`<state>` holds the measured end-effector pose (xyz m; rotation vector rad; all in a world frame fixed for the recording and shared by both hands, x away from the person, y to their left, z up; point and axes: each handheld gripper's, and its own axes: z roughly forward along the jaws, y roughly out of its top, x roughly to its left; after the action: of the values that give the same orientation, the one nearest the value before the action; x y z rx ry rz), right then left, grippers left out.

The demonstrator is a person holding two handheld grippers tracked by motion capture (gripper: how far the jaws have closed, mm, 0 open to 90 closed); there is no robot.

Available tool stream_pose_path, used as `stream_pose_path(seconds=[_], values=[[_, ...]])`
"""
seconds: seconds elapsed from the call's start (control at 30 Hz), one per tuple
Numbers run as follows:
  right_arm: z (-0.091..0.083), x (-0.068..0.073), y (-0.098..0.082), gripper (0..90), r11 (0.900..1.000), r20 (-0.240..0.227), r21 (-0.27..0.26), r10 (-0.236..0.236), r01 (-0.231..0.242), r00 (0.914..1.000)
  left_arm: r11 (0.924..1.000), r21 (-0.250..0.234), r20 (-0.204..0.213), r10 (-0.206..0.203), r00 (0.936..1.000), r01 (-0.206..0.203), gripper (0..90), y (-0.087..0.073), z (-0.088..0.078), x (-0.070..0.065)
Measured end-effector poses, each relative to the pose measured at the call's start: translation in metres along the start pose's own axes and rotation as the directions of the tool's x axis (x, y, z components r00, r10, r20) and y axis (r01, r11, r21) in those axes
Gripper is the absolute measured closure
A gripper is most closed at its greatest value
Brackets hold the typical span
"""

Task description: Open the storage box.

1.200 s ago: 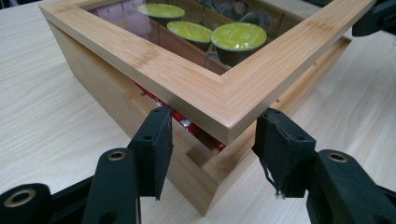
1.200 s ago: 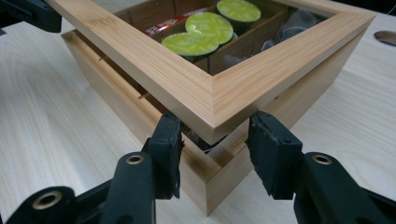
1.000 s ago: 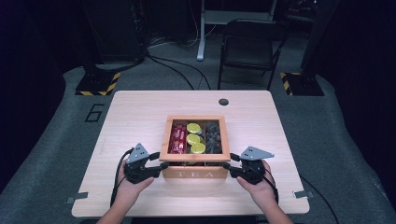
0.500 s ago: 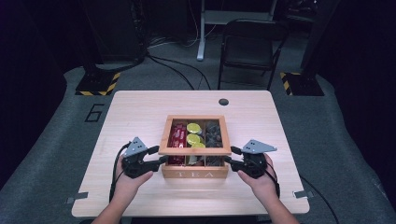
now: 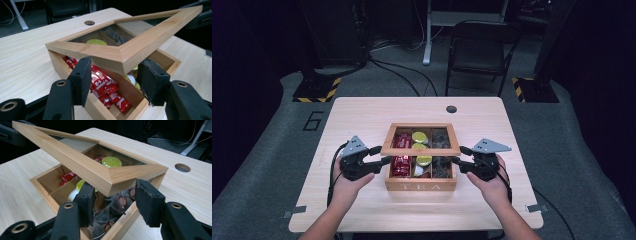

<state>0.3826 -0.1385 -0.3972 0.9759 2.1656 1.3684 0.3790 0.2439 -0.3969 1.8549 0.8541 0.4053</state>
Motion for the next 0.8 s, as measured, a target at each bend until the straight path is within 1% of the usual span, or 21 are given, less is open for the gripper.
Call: stream_pose_path(seconds=[0.07, 0.17, 0.23, 0.37, 0.43, 0.5, 0.53, 0.6, 0.63, 0.7, 0.73, 0.8], values=[[0.000, -0.001, 0.004, 51.0, 1.000, -0.001, 0.002, 0.008, -0.008, 1.0000, 0.9999, -0.007, 0.009, -0.011, 0.9999, 0.012, 45.7, 0.003, 0.000, 0.002], [0.000, -0.002, 0.008, 51.0, 1.000, 0.002, 0.001, 0.001, -0.001, 1.0000, 0.9998, -0.012, 0.011, -0.018, 0.9998, 0.018, 45.7, 0.007, 0.000, 0.004], [0.000, -0.003, 0.011, 51.0, 1.000, 0.008, -0.001, -0.004, 0.004, 1.0000, 0.9999, -0.010, 0.008, -0.010, 0.9999, 0.010, 45.7, 0.010, 0.000, 0.005], [0.000, -0.004, 0.018, 51.0, 1.000, 0.013, -0.005, -0.018, 0.018, 0.9997, 0.9999, -0.007, -0.008, 0.015, 0.9998, -0.016, 46.4, 0.019, -0.001, 0.004], [0.000, -0.004, 0.023, 50.8, 1.000, 0.021, -0.009, -0.022, 0.022, 0.9995, 0.9993, -0.002, -0.017, 0.036, 0.9992, -0.036, 46.9, 0.023, -0.001, 0.006], [0.001, -0.005, 0.027, 50.7, 1.000, 0.027, -0.011, -0.021, 0.021, 0.9994, 0.9991, -0.011, -0.029, 0.041, 0.9988, -0.041, 47.4, 0.028, 0.000, 0.007], [0.001, -0.006, 0.029, 50.7, 1.000, 0.026, -0.014, -0.025, 0.026, 0.9993, 0.9991, -0.012, -0.031, 0.040, 0.9987, -0.040, 47.6, 0.029, 0.000, 0.007], [0.001, -0.007, 0.033, 50.6, 1.000, 0.030, -0.016, -0.020, 0.020, 0.9994, 0.9989, -0.013, -0.047, 0.045, 0.9979, -0.046, 47.7, 0.033, 0.003, 0.008], [0.001, -0.008, 0.034, 50.6, 1.000, 0.029, -0.015, -0.025, 0.026, 0.9993, 0.9985, -0.013, -0.059, 0.052, 0.9969, -0.053, 47.7, 0.035, 0.004, 0.008], [0.003, -0.010, 0.039, 50.5, 1.000, 0.034, -0.018, -0.025, 0.025, 0.9991, 0.9980, -0.011, -0.069, 0.061, 0.9957, -0.062, 47.9, 0.038, 0.005, 0.009], [0.003, -0.010, 0.040, 50.5, 1.000, 0.037, -0.016, -0.022, 0.022, 0.9991, 0.9979, -0.015, -0.080, 0.062, 0.9949, -0.063, 48.0, 0.039, 0.007, 0.009], [0.005, -0.012, 0.044, 50.6, 0.999, 0.044, -0.021, -0.028, 0.029, 0.9986, 0.9981, -0.020, -0.086, 0.056, 0.9947, -0.058, 49.1, 0.042, 0.009, 0.011]])
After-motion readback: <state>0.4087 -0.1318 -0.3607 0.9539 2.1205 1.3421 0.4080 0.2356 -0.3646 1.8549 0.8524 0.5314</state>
